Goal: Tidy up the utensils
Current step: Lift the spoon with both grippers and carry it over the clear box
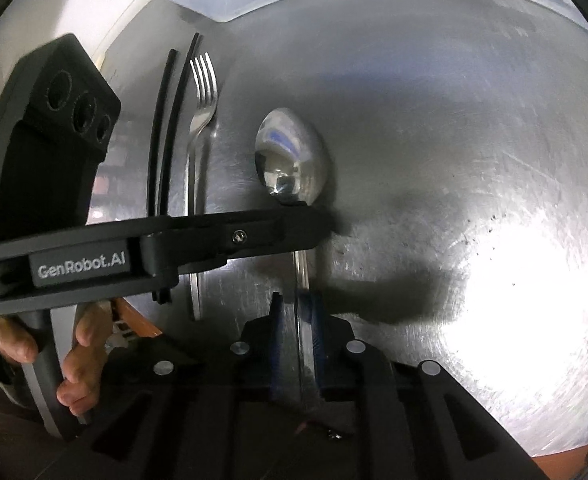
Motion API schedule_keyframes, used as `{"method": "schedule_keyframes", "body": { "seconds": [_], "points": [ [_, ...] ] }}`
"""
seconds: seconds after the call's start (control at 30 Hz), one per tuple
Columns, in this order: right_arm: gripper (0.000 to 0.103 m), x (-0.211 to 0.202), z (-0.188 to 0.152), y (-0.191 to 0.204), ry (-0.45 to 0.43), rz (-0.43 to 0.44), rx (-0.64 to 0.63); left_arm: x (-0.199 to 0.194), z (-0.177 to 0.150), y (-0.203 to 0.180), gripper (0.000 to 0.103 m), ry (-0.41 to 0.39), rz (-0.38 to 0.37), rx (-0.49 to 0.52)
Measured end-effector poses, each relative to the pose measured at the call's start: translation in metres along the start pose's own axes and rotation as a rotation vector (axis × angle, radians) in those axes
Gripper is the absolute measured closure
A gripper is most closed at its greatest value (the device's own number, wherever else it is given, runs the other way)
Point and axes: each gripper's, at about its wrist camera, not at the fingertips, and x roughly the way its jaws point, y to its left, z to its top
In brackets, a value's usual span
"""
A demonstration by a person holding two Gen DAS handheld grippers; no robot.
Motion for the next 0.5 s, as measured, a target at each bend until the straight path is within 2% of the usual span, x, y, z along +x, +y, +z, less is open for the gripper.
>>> {"method": "schedule_keyframes", "body": {
  "seconds": [0.37, 0.4, 0.43, 0.5],
  "points": [
    [0.083, -0.002, 0.005, 0.004, -0.01, 0.025, -0.011, -0.017, -0.007, -0.009, 0.096, -0.024, -0.038, 0.065],
    [0.085, -0.002, 0.005, 0.004, -0.009, 0.031, -0.011, -0.017, -0.007, -0.009, 0.096, -0.024, -0.039, 0.068],
    [0.091, -0.002, 0.004, 0.004, -0.009, 0.027, -0.008, -0.018, -0.007, -0.009, 0.096, -0.025, -0.038, 0.069],
    [0.093, -0.005, 0.003, 0.001, -0.017, 0.032, -0.007, -0.02, -0.007, -0.008, 0.096, -0.027, -0.041, 0.071]
  ]
}}
